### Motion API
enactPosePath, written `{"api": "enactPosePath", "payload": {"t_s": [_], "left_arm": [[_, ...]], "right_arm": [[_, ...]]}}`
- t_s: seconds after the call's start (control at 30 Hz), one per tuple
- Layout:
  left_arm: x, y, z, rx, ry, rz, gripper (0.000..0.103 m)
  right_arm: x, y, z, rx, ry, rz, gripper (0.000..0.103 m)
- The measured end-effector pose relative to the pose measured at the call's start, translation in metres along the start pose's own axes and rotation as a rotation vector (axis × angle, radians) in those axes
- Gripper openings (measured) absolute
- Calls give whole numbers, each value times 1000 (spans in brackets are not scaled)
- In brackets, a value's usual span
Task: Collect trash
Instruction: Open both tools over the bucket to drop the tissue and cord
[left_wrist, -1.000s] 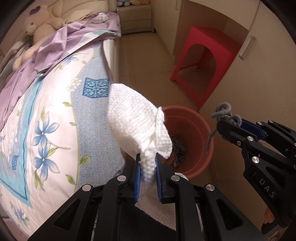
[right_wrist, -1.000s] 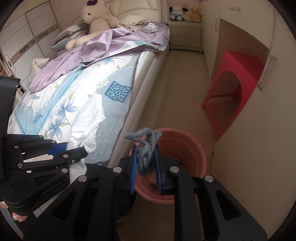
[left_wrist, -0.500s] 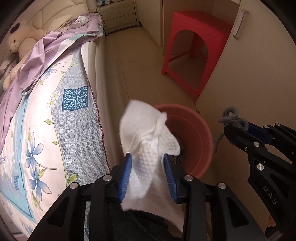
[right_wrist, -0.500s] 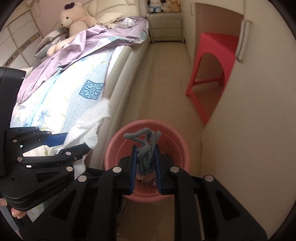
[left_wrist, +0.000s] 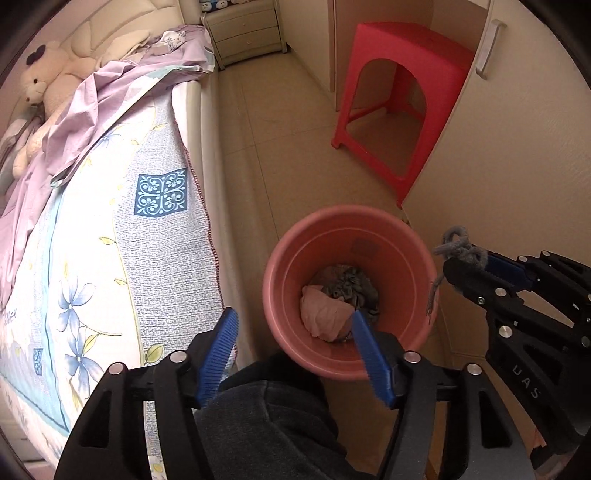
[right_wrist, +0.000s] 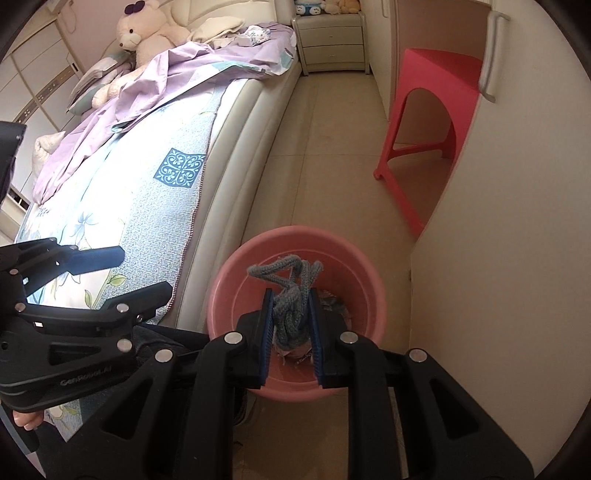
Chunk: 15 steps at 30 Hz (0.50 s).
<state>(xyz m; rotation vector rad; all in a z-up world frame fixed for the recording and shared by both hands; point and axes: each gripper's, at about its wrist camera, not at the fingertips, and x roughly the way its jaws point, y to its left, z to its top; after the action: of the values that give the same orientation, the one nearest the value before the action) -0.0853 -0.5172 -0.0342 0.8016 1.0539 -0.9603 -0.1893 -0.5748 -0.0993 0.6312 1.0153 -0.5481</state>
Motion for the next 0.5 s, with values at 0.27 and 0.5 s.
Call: {"api": "enactPosePath", "payload": {"t_s": [0.27,0.5], "left_arm": [[-4,8,-5,-6,-8,6,73],[-7,14,-10,-16,-17,2,85]], "right_arm": [[9,7,3,-31,11,3,48],[12,10,0,-76,26,-44,55]]}}
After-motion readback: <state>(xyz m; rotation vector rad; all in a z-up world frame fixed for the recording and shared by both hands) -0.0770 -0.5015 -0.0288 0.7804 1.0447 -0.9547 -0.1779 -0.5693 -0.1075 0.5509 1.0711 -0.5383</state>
